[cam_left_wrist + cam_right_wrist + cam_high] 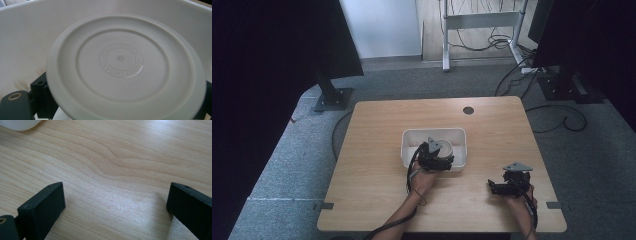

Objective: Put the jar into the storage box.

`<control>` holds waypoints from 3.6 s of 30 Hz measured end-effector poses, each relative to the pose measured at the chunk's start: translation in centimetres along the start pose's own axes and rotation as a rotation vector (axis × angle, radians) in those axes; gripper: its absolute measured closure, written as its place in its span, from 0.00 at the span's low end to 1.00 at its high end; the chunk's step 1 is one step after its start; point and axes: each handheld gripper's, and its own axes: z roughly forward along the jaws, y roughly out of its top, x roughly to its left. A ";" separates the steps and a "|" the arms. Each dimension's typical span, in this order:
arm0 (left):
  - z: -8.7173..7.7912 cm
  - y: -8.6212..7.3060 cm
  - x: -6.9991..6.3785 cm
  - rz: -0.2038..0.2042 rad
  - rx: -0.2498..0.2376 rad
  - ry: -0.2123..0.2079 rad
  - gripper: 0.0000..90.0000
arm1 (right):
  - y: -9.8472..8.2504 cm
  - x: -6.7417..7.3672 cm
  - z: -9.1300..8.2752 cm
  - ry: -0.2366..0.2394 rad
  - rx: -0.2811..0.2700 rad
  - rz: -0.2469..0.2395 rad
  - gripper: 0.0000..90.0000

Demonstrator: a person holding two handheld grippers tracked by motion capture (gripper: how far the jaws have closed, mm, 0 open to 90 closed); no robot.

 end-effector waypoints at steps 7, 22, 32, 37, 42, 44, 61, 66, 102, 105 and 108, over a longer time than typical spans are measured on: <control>0.1 0.4 0.3 -0.009 0.037 -0.029 0.10 | 0.0 0.0 0.0 0.001 0.000 -0.001 0.01; -1.0 0.5 0.6 -0.010 0.003 -0.057 0.04 | 0.0 0.0 0.0 0.001 0.000 0.000 0.01; -1.8 0.5 0.6 0.010 -0.003 -0.058 0.04 | 0.0 0.0 0.0 0.001 0.000 0.000 0.01; -2.3 0.5 0.8 0.026 -0.009 -0.073 0.05 | 0.0 0.0 0.0 0.001 0.000 0.000 0.01; -3.0 0.4 1.0 0.032 -0.019 -0.082 0.05 | 0.0 0.0 0.0 0.001 0.000 0.000 0.01; -3.3 0.4 1.0 0.033 -0.023 -0.084 0.05 | 0.0 0.0 0.0 0.001 0.000 0.000 0.01; -5.4 0.8 1.5 0.047 -0.044 -0.100 0.05 | 0.0 0.0 0.0 0.001 0.000 0.000 0.01; -6.2 0.9 1.6 0.053 -0.050 -0.107 0.05 | 0.0 0.0 0.0 0.001 0.000 0.000 0.01; -9.9 -0.3 3.3 0.050 -0.087 -0.112 0.05 | 0.0 0.0 0.0 0.001 0.000 -0.001 0.01; -10.4 -0.6 3.7 0.033 -0.095 -0.110 0.05 | 0.0 0.0 0.0 0.000 0.000 -0.001 0.02; -10.7 -0.9 4.0 0.016 -0.102 -0.111 0.05 | 0.0 0.0 0.0 0.000 0.000 0.000 0.02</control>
